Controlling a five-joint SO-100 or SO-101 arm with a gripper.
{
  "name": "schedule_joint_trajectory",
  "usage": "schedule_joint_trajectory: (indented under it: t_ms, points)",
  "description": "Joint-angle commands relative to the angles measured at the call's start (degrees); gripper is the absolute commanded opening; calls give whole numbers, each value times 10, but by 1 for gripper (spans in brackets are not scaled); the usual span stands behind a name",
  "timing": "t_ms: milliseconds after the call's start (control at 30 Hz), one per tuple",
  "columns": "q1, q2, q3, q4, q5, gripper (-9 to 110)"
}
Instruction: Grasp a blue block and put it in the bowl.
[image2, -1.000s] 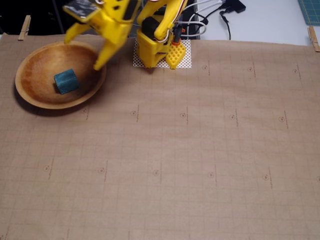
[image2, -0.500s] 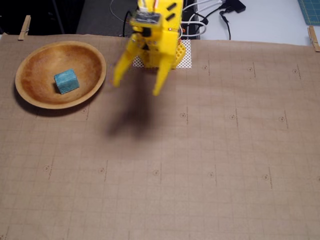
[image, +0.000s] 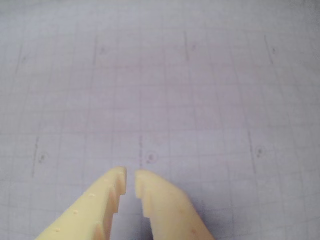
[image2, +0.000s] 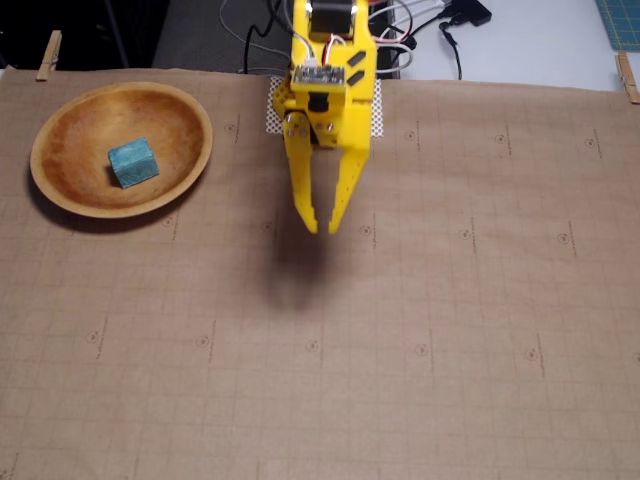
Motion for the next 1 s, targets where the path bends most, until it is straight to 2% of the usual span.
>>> schedule_joint_trajectory:
  t_ms: [0,267,733,967]
  points:
    - [-5,15,26,-54,-6,-3]
    - [-5,25,121,-114,-6,-3]
    - [-3,273,309,-126,-7,-3]
    - [-2,368,353,-8,-6,-3]
